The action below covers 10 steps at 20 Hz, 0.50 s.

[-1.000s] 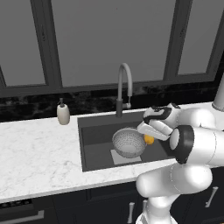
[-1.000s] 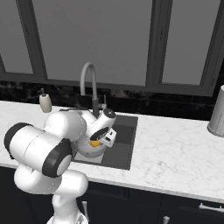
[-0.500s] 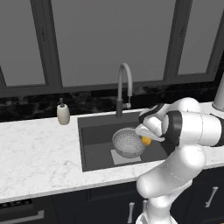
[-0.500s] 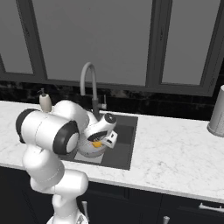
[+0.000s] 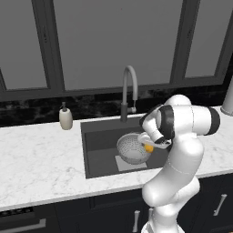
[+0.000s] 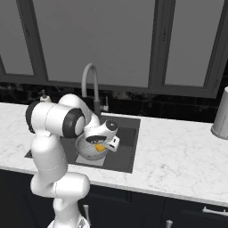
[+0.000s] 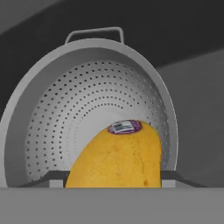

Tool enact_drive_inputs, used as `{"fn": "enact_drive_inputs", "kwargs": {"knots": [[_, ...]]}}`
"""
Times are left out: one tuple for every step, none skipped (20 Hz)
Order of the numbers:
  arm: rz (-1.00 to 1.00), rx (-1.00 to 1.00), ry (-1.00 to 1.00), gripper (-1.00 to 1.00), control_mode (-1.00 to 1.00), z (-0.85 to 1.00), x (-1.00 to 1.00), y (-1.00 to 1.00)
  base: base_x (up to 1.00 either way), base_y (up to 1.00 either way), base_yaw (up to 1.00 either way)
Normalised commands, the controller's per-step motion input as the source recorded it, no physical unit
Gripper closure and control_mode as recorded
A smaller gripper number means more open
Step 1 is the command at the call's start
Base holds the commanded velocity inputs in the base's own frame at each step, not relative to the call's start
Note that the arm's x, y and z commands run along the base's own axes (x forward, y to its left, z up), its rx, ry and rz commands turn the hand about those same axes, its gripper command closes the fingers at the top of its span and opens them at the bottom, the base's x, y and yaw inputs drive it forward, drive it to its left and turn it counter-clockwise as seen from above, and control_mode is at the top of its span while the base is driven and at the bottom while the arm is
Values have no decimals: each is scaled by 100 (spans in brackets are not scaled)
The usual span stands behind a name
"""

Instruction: Put the colander in the sink, put the mango in the colander, and turn on the sink faucet and pour water over the colander.

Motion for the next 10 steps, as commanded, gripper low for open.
{"fn": "enact_drive_inputs", "kwargs": {"knots": [[0, -2, -1, 100, -100, -30, 30, 0, 0, 0, 0], [0, -1, -2, 100, -100, -29, 29, 0, 0, 0, 0], [0, -2, -1, 100, -100, -27, 29, 0, 0, 0, 0], [0, -2, -1, 100, -100, -25, 28, 0, 0, 0, 0], [0, -2, -1, 100, -100, -18, 25, 0, 0, 0, 0], [0, -2, -1, 100, -100, -14, 24, 7, 0, 0, 0], [0, -2, 0, 100, -100, -9, 24, 9, 0, 0, 0], [0, -2, 0, 100, -100, -3, 21, 12, 0, 0, 0], [0, -2, 0, 100, -100, 0, 14, 14, 0, 0, 0], [0, -3, 0, 100, -100, 0, 5, 20, 0, 0, 0]]}}
